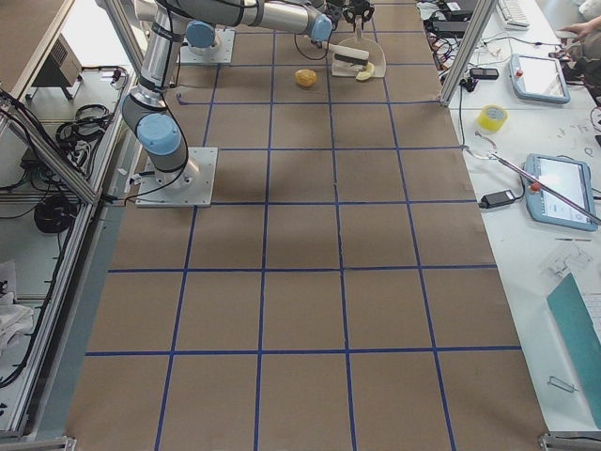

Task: Sweep and dump trash into bin
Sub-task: 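Sweep the sponge and peel into the dustpan with the right gripper's brush, then brush the peel and sponge deeper into the dustpan with the right gripper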

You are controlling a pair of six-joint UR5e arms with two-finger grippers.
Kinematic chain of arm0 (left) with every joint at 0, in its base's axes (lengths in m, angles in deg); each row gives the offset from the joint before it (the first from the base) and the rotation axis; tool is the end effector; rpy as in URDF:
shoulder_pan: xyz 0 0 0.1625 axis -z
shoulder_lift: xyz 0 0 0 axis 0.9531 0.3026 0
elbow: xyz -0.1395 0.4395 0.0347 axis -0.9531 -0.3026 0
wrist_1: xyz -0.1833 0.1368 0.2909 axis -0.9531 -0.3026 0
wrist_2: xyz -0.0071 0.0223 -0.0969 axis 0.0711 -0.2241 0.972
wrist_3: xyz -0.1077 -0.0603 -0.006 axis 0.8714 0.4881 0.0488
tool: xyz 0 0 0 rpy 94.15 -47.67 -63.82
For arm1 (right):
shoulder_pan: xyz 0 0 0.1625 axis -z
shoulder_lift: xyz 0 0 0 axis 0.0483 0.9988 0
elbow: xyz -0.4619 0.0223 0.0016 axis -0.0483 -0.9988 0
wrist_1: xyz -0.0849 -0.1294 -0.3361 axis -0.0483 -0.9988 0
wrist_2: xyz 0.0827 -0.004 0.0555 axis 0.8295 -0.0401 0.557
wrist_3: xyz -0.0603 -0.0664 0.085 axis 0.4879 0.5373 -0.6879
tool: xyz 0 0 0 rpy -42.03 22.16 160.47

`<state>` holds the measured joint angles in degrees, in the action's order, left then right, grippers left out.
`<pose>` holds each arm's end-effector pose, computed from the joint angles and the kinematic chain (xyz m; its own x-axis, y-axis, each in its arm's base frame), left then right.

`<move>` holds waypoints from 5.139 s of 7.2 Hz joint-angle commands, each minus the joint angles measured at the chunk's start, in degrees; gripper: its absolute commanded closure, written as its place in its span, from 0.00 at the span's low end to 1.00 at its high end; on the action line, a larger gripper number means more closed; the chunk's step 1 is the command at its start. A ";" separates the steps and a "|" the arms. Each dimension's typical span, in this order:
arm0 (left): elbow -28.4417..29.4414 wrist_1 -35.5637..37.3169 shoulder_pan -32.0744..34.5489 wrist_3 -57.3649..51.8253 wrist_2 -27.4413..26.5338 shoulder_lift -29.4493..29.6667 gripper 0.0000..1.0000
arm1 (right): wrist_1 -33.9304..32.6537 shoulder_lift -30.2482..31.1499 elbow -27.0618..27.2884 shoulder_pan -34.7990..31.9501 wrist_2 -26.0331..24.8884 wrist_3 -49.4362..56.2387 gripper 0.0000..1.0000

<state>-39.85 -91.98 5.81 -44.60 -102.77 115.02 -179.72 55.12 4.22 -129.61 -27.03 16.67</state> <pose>0.0016 -0.6505 0.2759 0.0697 0.9853 -0.1561 0.9964 -0.0613 0.0582 0.5412 -0.4746 0.3031 -0.9162 0.2621 -0.3031 0.2962 0.9524 -0.0719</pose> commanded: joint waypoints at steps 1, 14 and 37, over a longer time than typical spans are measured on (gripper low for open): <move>-0.45 -0.02 -0.76 -1.03 0.27 -1.37 1.00 | 9.09 4.42 0.57 2.46 -3.15 10.69 1.00; -12.50 0.24 -5.42 2.82 3.35 -9.83 1.00 | -0.62 3.04 8.41 10.13 -2.83 31.84 1.00; -8.80 4.73 -0.15 3.36 -1.13 -4.02 1.00 | 3.77 4.62 4.62 7.58 7.35 8.21 1.00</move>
<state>-48.65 -87.25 5.66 -41.25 -103.90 111.00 -175.92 59.74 9.90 -121.42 -21.41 27.98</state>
